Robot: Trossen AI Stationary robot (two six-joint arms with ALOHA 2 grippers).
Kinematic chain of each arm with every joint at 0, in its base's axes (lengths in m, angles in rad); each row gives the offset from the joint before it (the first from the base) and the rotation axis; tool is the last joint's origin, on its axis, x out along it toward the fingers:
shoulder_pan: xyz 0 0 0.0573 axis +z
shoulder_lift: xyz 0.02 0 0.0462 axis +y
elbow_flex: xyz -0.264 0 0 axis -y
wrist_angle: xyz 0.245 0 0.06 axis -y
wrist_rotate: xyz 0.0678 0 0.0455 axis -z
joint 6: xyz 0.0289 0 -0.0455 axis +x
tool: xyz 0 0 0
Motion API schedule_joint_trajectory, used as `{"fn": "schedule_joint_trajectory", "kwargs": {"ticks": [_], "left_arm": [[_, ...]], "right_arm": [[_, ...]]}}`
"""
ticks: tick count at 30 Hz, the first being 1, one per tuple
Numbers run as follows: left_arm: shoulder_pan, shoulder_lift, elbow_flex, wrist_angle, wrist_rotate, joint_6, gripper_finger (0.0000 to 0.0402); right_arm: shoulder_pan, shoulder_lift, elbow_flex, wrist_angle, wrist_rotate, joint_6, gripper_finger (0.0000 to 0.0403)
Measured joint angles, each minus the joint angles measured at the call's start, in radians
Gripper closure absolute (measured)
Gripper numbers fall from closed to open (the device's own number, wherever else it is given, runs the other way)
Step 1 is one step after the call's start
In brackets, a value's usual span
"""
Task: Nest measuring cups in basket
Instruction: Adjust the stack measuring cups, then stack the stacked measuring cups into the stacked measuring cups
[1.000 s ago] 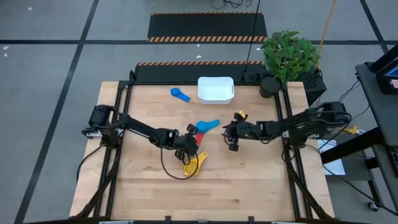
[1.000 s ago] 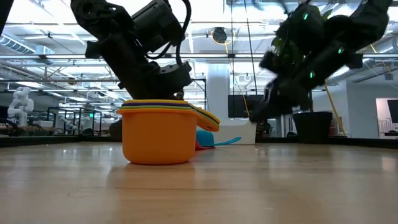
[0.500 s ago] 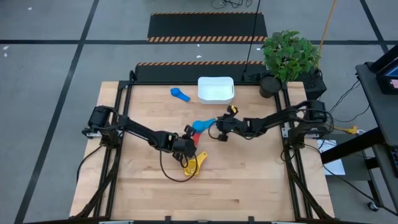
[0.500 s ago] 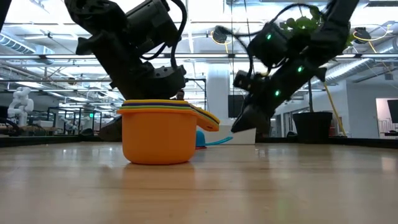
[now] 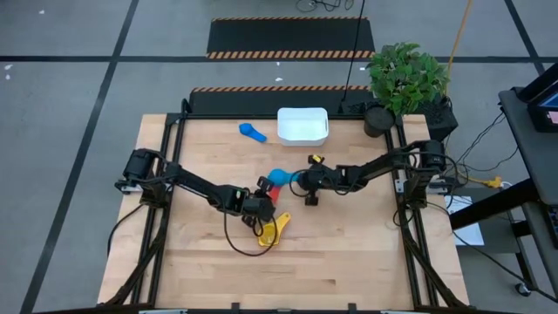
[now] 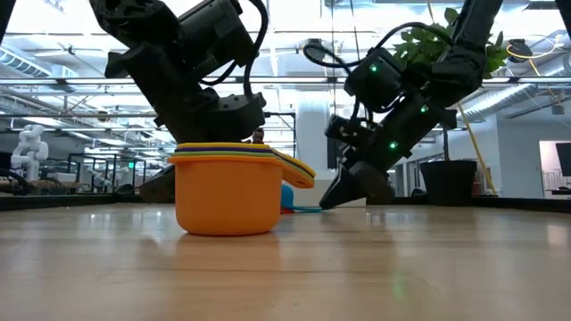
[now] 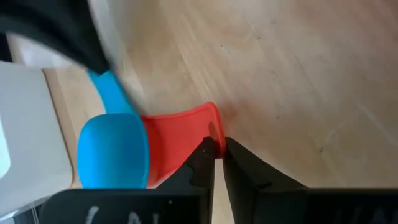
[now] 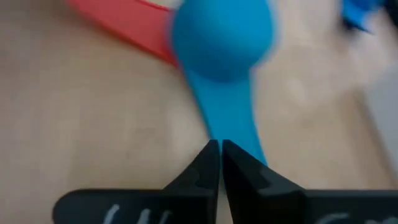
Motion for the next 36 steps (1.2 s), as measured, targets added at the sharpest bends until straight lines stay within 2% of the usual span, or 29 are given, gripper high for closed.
{"fn": "schedule_joint_trajectory", "kwargs": {"ticks": [3, 10, 13, 19, 23, 27, 31, 36], "left_arm": [[0.007, 0.0, 0.0, 0.0, -0.004, -0.04, 0.0373], [0.014, 0.0, 0.0, -0.039, -0.014, -0.11, 0.0371], [0.014, 0.0, 0.0, -0.045, -0.025, -0.126, 0.036], [0.009, 0.002, -0.001, -0.046, -0.143, -0.191, 0.029], [-0.01, 0.001, -0.001, -0.046, -0.195, -0.218, 0.0227], [-0.026, 0.001, -0.001, -0.052, -0.199, -0.255, 0.0177], [-0.038, 0.001, -0.001, -0.079, -0.208, -0.29, 0.0149], [-0.045, -0.008, -0.001, -0.148, -0.25, -0.329, 0.0144]], "right_arm": [[0.009, 0.0, 0.0, 0.0, -0.082, -0.017, 0.039], [0.021, -0.068, 0.0, 0.005, -0.073, -0.018, 0.039], [0.021, -0.117, 0.0, -0.002, -0.028, 0.002, 0.039], [0.007, -0.144, -0.001, -0.026, 0.106, 0.072, 0.039], [-0.018, -0.121, -0.002, -0.066, 0.116, 0.107, 0.039], [-0.038, -0.1, -0.002, -0.051, 0.161, 0.168, 0.039], [-0.053, -0.073, -0.001, -0.039, 0.161, 0.208, 0.039], [-0.076, -0.011, -0.001, 0.018, 0.155, 0.202, 0.039]]}}
